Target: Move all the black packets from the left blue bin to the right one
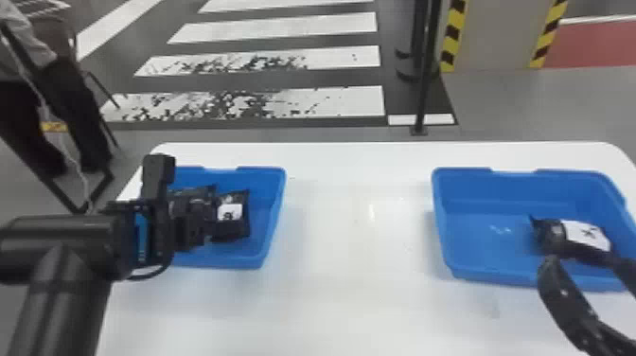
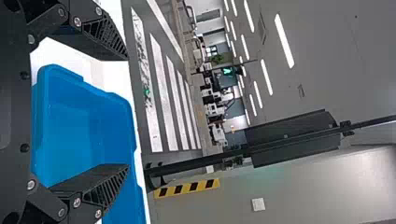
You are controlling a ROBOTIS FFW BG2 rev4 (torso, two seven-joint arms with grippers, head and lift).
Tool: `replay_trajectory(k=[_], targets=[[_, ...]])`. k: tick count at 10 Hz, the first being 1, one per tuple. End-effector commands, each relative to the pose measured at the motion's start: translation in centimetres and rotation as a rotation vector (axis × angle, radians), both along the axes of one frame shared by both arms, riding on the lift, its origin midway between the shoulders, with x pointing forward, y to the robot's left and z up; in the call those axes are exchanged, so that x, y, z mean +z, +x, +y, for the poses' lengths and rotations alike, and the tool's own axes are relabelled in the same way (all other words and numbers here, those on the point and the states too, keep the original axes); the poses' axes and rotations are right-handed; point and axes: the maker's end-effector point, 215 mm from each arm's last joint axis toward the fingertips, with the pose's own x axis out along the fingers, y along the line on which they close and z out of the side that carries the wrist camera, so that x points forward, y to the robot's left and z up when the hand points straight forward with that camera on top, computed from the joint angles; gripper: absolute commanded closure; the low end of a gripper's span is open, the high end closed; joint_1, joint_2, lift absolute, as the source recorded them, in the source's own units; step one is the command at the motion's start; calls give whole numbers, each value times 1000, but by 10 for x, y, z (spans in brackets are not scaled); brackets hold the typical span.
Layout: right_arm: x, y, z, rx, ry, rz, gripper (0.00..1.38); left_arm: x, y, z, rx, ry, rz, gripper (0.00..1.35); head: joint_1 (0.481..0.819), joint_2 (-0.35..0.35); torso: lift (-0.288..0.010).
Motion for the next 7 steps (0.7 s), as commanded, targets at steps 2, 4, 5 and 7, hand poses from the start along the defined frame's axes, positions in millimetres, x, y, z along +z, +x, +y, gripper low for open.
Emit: replay_trajectory(k=[2,4,5,7], targets=[[0,0,0,1,8,0,228,32,-2,3,-12,39,-89,1204,695,148,-185],[5,1,1,5,10,-8,228,76,-15,-8,-36,42,-192,1204,695,152,-185],[8,2,3,11,14,-17,228,99,-24,-30,-82,30,-245,1204,695,148,-185],[20,4,17,44,61,-42,228,124,-51,-98,-222,-55,-310,1204,695,104,-185]])
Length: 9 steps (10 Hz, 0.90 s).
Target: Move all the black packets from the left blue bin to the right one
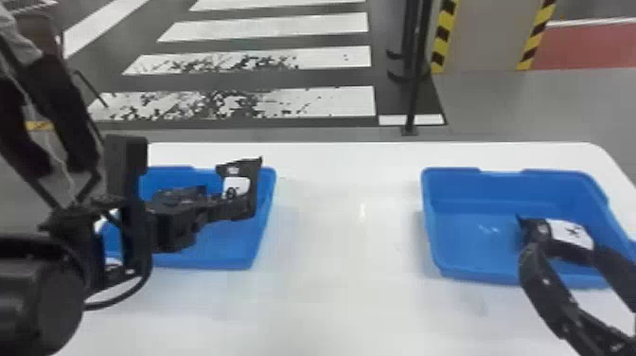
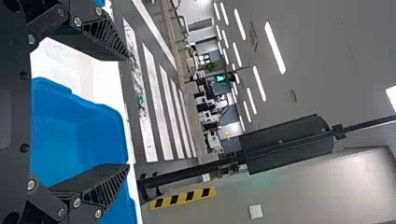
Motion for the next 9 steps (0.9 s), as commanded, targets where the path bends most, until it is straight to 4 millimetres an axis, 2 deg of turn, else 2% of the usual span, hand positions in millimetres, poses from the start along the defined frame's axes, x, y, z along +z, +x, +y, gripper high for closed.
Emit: replay_trajectory(k=[1,3,5,6,9], targets=[[9,2,13,31,46,-19,228,11,-24,-58,-126,-68,-23,1204,695,87,-185],[17,5,36,98,105,-25,228,20,-50,-116,-241,-141,-27,1204,695,3,-185],[9,16,53,173,133,-27,223,30,-68,-166,-356,-203,-28,1204,695,-39,-185],[9,21,63,211,140,-31,223,33,-76,-184,-402,-228,-23,1204,695,-68,-185],[9,32,89,296,190,-48,226,40,-94,-223,-497,-268,-13,1204,695,-109,-185]])
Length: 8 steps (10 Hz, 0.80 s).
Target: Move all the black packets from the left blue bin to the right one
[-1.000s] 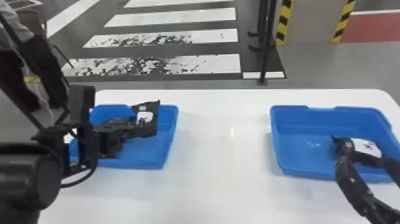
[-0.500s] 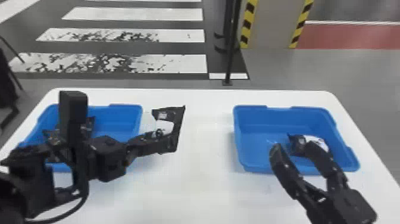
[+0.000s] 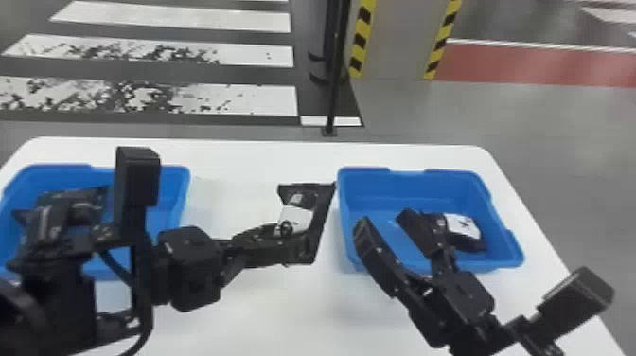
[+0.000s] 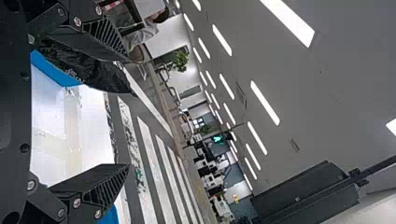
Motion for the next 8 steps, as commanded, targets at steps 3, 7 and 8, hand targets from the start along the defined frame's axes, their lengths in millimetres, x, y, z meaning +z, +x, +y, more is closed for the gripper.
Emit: replay_trajectory(k=[3,7,8], targets=[[4,9,26,66,48,-12,228,6,-16,-30,-78,-34,8,1204,695,-123,-185],[-5,16,38,108,85,5,818,5,-24,-42,-114,-50,25,1204,695,-130,-185],[-6,16,37,107,86,6,1019,4,-24,-42,-112,-52,26,1204,695,-128,-185]])
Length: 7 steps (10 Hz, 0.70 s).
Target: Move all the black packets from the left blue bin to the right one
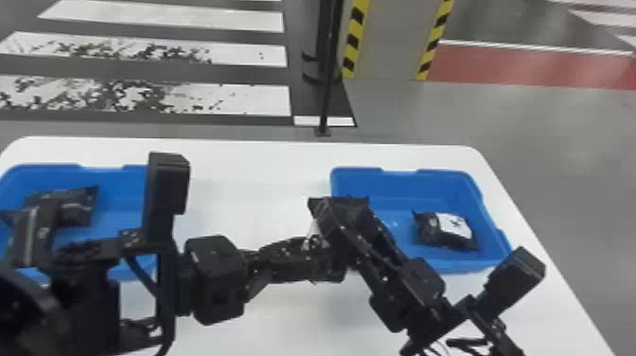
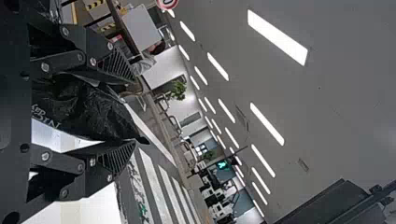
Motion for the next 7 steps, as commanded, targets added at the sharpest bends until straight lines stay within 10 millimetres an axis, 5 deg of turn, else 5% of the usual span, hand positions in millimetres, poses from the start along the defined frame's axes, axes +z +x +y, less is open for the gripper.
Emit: replay_trajectory(k=[1,4,6,7], targets=[[-4,0,0,0,12,7,1303,0,0,1,3,-4,1,1204,695,-127,-185],[1,0,-1,-1,24,-9,1279,3,0,0,10,-25,2,1147,695,-127,-185],[2,7,-9,-13,25,-14,1279,-5,1,14,61,-47,37,245,695,-126,-185],[4,16,-21,-36,3,-29,1279,-10,-1,21,76,-48,51,64,695,-121,-185]])
